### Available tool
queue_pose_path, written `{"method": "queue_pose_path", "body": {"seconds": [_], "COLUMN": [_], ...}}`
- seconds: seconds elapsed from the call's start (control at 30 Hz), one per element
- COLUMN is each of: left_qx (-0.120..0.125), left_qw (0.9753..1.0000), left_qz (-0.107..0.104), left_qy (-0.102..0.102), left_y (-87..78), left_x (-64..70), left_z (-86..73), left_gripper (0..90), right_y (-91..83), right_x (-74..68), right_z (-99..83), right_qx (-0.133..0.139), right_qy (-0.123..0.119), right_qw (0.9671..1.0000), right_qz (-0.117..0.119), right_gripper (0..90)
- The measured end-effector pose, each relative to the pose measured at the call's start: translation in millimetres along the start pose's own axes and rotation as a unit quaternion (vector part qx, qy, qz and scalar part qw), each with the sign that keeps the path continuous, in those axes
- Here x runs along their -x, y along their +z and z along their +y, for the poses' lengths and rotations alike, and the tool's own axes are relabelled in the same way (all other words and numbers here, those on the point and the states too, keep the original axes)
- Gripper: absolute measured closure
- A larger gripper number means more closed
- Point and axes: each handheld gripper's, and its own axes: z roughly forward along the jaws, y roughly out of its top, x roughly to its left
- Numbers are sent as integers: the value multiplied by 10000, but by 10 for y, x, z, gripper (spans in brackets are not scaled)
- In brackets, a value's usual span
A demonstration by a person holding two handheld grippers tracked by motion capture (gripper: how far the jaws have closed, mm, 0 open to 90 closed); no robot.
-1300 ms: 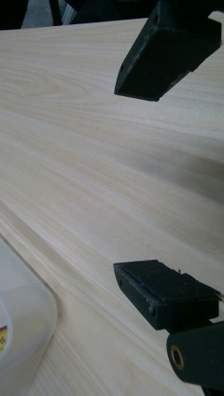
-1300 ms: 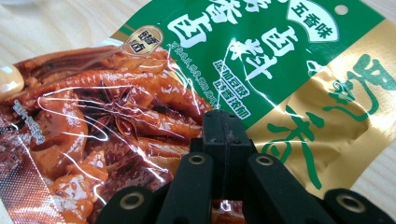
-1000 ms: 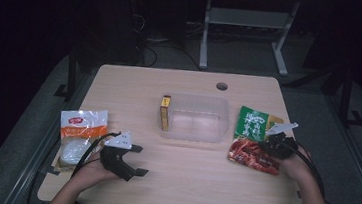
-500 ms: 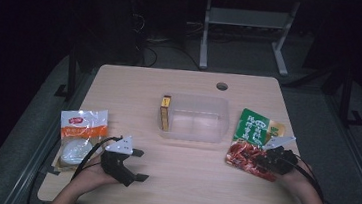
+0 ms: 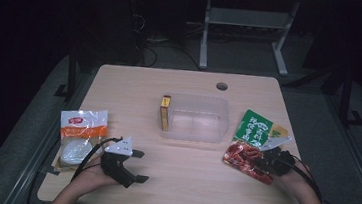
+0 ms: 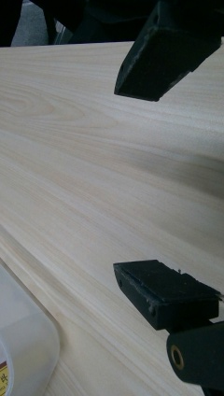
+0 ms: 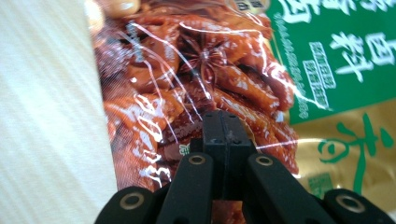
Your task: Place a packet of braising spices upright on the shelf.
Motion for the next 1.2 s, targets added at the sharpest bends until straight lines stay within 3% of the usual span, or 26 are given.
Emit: {"method": "queue_pose_path", "body": {"seconds": [0.1, 0.13, 0.23, 0.27, 0.33, 0.4, 0.43, 0.5, 0.6, 0.67, 0.7, 0.73, 0.8, 0.93, 1.0, 1.2], "left_qx": [-3, -14, -18, -18, -15, -28, -15, -12, -25, -4, -4, 44, 9, -37, -65, -74], "left_qw": [10000, 10000, 10000, 10000, 10000, 10000, 10000, 10000, 10000, 10000, 10000, 10000, 10000, 10000, 10000, 9999], "left_qz": [3, 3, -8, -8, -12, 1, -6, 10, 25, 44, 44, 60, 70, 75, 72, 98], "left_qy": [-12, -9, -18, -17, -13, 11, -14, 14, 23, -32, -32, -55, -33, -13, -25, -55], "left_y": [4, 10, 13, 12, 9, 0, -9, -27, -41, -43, -43, -38, -37, -30, -39, -46], "left_x": [-3, -5, -4, -4, -1, 1, 7, 5, -11, -20, -20, -22, -21, -11, -3, 0], "left_z": [3, 3, 2, 2, -2, -4, -8, -15, -29, -31, -31, -28, -28, -34, -37, -61], "left_gripper": [121, 121, 121, 121, 121, 121, 121, 121, 121, 120, 121, 120, 121, 121, 121, 121], "right_y": [-1, 8, 15, 24, 31, 41, 38, 13, -38, -62, -62, -55, -39, 9, 18, 116], "right_x": [-42, -131, -219, -306, -368, -400, -386, -269, 55, 325, 325, 525, 646, 810, 862, 878], "right_z": [7, 37, 69, 106, 131, 158, 157, 135, 74, 17, 17, -32, -72, -106, -117, -115], "right_qx": [1, 25, 17, 2, -12, -29, 22, 118, 269, 405, 405, 473, 470, 443, 544, 409], "right_qy": [-101, -282, -378, -532, -643, -924, -910, -580, -74, 408, 408, 635, 907, 1129, 1232, 1172], "right_qw": [9999, 9993, 9985, 9971, 9963, 9944, 9945, 9974, 9996, 9978, 9978, 9947, 9913, 9875, 9864, 9876], "right_qz": [66, 244, 404, 543, 579, 515, 519, 416, -25, -332, -332, -657, -828, -1010, -942, -962], "right_gripper": [900, 900, 900, 900, 900, 900, 900, 900, 900, 900, 900, 900, 900, 900, 900, 900]}}
